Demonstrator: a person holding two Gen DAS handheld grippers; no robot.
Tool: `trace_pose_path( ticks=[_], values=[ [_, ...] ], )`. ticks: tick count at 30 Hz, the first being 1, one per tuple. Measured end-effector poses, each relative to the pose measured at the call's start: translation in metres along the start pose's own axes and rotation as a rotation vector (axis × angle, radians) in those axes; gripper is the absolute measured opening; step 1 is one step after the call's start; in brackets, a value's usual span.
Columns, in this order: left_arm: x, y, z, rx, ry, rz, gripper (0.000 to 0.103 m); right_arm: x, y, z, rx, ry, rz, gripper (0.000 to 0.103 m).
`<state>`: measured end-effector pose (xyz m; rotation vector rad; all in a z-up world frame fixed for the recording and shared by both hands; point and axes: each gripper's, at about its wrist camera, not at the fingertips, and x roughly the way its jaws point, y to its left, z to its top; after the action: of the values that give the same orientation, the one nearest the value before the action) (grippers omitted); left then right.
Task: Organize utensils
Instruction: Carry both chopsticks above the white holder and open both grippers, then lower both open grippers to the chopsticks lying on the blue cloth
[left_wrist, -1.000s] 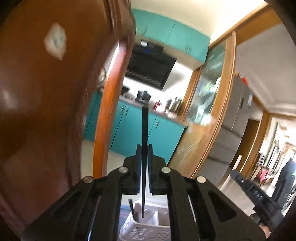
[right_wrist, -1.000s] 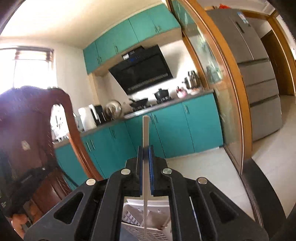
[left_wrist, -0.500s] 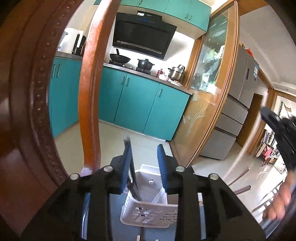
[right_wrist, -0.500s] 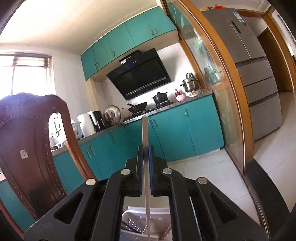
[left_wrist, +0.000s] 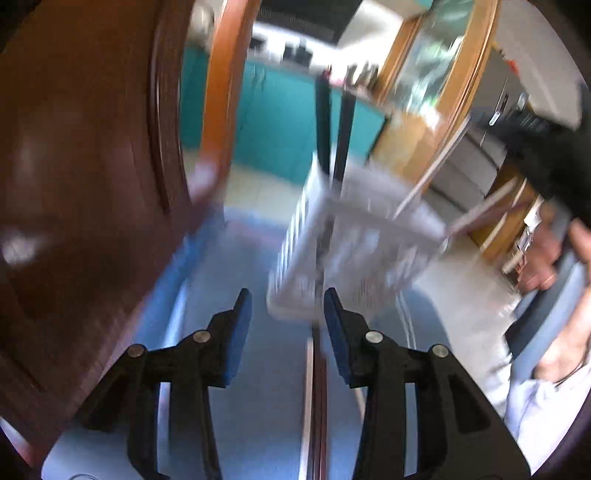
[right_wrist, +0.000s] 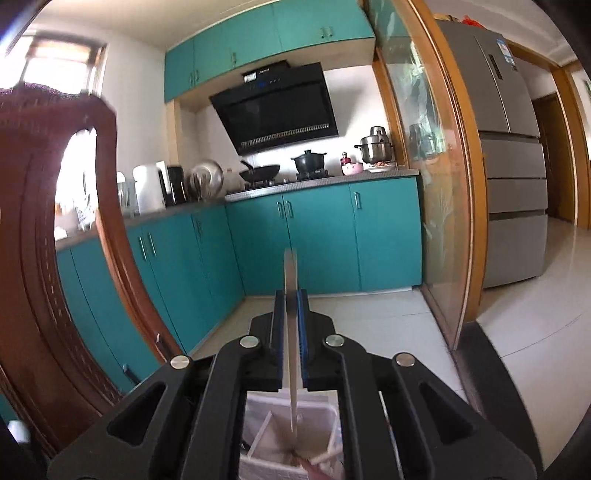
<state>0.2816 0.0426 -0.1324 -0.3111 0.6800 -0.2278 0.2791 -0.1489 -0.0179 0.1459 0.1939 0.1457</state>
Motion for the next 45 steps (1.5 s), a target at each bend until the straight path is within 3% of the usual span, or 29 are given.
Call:
trace_pose_path(
  ticks=[4,7,10,13,18,19,21,22,24,27,32,35,38,40,45],
  values=[
    [0.011,-0.018,-0.017,0.122,0.067,0.040,0.041,-0.038,0.003,-0.003,-0.030,-0.061,-0.031,0.041],
    [0.020,-0.033,-0.035,0.206,0.137,0.044,0.046,-0.082,0.003,-0.009,-0.061,-0.133,-0.041,0.044],
    [0.024,-0.035,-0.054,0.239,0.182,0.059,0.046,-0.123,0.000,-0.037,-0.120,-0.128,-0.020,0.044],
    [0.034,-0.040,-0.060,0.250,0.227,0.061,0.046,-0.132,-0.012,-0.068,-0.127,-0.043,-0.050,0.044],
    [0.044,-0.039,-0.077,0.264,0.283,0.086,0.044,-0.086,-0.053,-0.122,-0.015,0.294,-0.101,0.045],
    [0.043,-0.039,-0.078,0.253,0.273,0.080,0.036,-0.070,-0.058,-0.133,-0.005,0.370,-0.122,0.045],
    [0.043,-0.039,-0.080,0.249,0.273,0.063,0.021,-0.055,-0.063,-0.146,0.020,0.440,-0.099,0.045],
    [0.042,-0.041,-0.081,0.254,0.267,0.059,0.018,-0.046,-0.066,-0.155,0.047,0.478,-0.085,0.045],
    [0.039,-0.042,-0.082,0.260,0.257,0.068,0.018,-0.039,-0.065,-0.163,0.068,0.514,-0.064,0.045],
    [0.027,-0.042,-0.080,0.248,0.227,0.044,0.002,-0.036,-0.066,-0.169,0.072,0.518,-0.072,0.045],
    [0.002,-0.034,-0.068,0.195,0.174,-0.011,0.001,-0.032,-0.075,-0.172,0.119,0.531,-0.075,0.045],
    [-0.004,-0.023,-0.063,0.165,0.168,0.007,0.001,-0.032,-0.073,-0.177,0.125,0.547,-0.063,0.045],
    [0.006,-0.007,-0.060,0.121,0.200,0.026,0.010,-0.034,-0.066,-0.181,0.100,0.559,-0.043,0.045],
    [0.018,0.000,-0.058,0.102,0.221,0.032,0.023,-0.032,-0.059,-0.184,0.078,0.572,-0.024,0.045],
    [0.033,-0.001,-0.058,0.121,0.248,0.041,0.027,-0.023,-0.036,-0.190,0.019,0.647,0.048,0.045]
  ],
)
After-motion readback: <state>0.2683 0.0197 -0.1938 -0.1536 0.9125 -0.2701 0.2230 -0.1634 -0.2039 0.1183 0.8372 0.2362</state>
